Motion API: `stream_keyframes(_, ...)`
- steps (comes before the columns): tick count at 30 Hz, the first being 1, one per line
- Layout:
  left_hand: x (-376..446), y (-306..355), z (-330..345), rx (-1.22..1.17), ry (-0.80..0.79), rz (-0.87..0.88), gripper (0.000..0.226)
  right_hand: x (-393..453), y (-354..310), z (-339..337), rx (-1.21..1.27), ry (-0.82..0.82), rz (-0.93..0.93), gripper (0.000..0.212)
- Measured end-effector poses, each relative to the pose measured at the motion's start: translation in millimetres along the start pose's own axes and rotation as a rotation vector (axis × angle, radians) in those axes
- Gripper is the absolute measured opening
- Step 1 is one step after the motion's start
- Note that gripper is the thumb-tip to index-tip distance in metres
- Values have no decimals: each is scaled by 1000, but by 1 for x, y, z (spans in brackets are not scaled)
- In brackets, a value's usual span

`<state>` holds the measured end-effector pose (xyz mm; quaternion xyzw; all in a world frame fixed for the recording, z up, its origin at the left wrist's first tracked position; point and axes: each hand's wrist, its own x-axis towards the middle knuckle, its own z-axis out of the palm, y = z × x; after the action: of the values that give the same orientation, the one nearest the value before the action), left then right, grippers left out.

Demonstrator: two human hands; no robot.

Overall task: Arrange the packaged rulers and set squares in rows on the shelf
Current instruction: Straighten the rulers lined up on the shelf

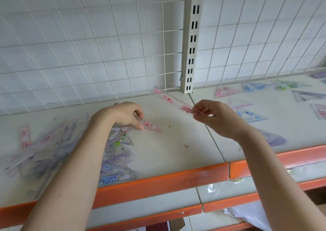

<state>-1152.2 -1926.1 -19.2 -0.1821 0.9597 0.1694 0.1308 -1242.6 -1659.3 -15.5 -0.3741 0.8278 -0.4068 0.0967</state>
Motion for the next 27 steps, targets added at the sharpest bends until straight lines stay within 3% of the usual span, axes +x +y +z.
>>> stream_keyframes(8,-12,5,-7,-221,120,136,19,-5,-1,2,107,28,-20,19)
stream_keyframes(13,-22,36,-9,-441,522,272,10,-12,1,-9,139,92,-10,20)
stream_keyframes(16,-28,60,-3,-572,711,368,18,-18,3,-21,187,143,-3,16)
stream_keyframes(22,-32,109,20,-754,804,529,18,-34,17,-51,263,236,6,13)
stream_keyframes(27,-27,162,40,-794,824,527,22,-50,44,-84,258,333,5,16)
